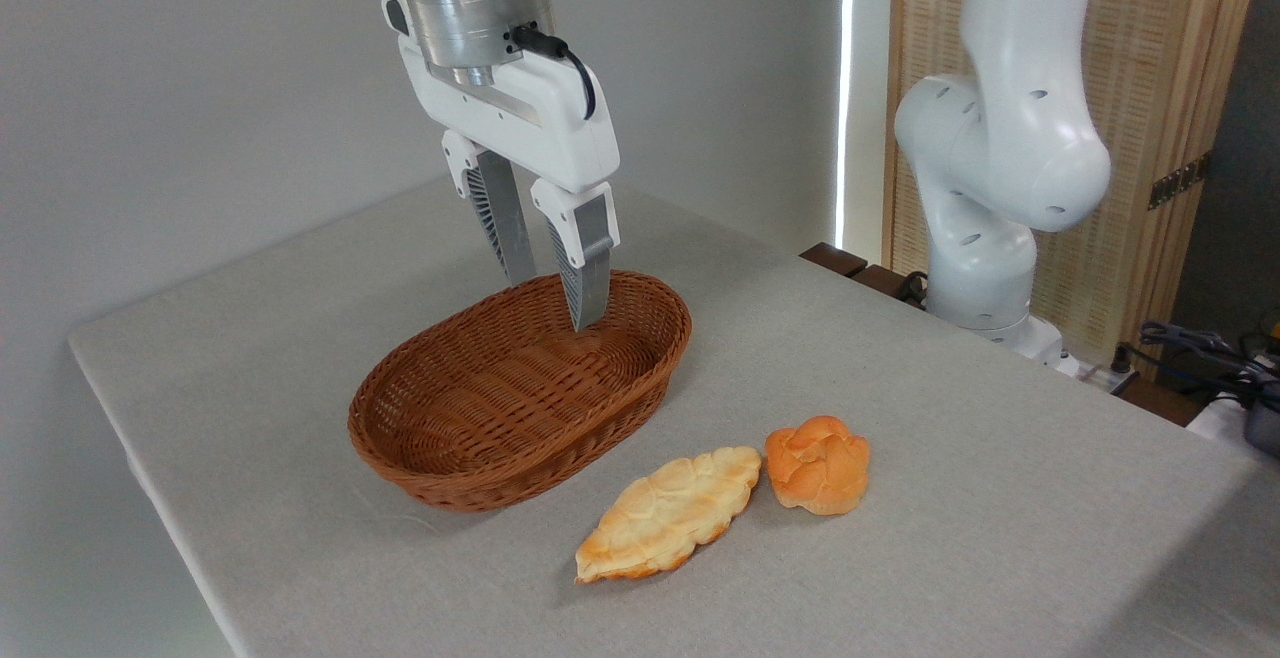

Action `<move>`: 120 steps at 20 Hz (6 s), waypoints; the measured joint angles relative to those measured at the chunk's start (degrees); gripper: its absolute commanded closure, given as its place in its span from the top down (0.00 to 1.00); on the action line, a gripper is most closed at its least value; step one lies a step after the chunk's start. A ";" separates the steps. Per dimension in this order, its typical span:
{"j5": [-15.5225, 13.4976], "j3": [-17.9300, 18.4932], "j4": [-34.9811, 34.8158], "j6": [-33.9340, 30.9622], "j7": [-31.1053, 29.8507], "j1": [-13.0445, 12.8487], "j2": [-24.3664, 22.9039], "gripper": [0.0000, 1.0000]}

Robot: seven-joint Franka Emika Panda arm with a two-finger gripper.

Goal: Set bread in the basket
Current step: 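Move the gripper down over the small orange bread roll, then close the gripper on the orange bread roll, then lift the orange roll and carry it over the wicker basket, then lower the held roll into the basket, then open the gripper and raise it away from the roll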

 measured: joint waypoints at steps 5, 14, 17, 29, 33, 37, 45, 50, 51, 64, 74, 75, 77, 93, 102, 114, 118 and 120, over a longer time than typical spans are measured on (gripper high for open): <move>0.00 0.00 -0.04 -0.24 0.30 0.01 0.01 1.00; 0.01 0.14 -1.87 -1.79 3.04 0.03 0.03 1.00; 0.05 1.91 -4.21 -1.68 8.08 0.08 -0.28 1.00; 4.40 13.18 -16.15 -0.44 31.92 1.13 -1.48 1.00; 6.59 13.47 -18.58 1.90 35.45 3.51 -1.50 1.00; 8.48 13.47 -20.99 2.41 37.02 4.22 -1.43 1.00; 8.50 12.94 -23.01 3.50 37.03 3.62 -0.48 1.00; 6.74 12.48 -23.03 3.50 37.03 3.47 -0.15 0.91; 6.61 12.33 -23.04 3.50 37.03 3.45 -0.09 0.83; 6.36 11.16 -23.01 3.53 37.03 3.44 -0.14 0.53; -1.08 6.02 -11.42 -5.22 37.05 3.40 -2.39 0.55; -1.91 5.38 -10.16 -5.39 37.05 3.40 -2.42 0.55; -3.27 4.19 -8.55 -5.39 37.04 3.39 -2.42 0.55; -4.87 -8.63 -6.28 8.27 10.10 3.21 5.09 1.00; -4.87 -9.05 -5.87 8.79 5.20 3.53 5.50 1.00; -4.68 -5.85 -5.13 8.79 5.05 4.65 4.44 1.00; -0.99 -3.42 -5.04 8.79 3.91 5.27 3.06 1.00; 0.16 -3.31 -4.73 8.79 2.70 5.26 2.77 1.00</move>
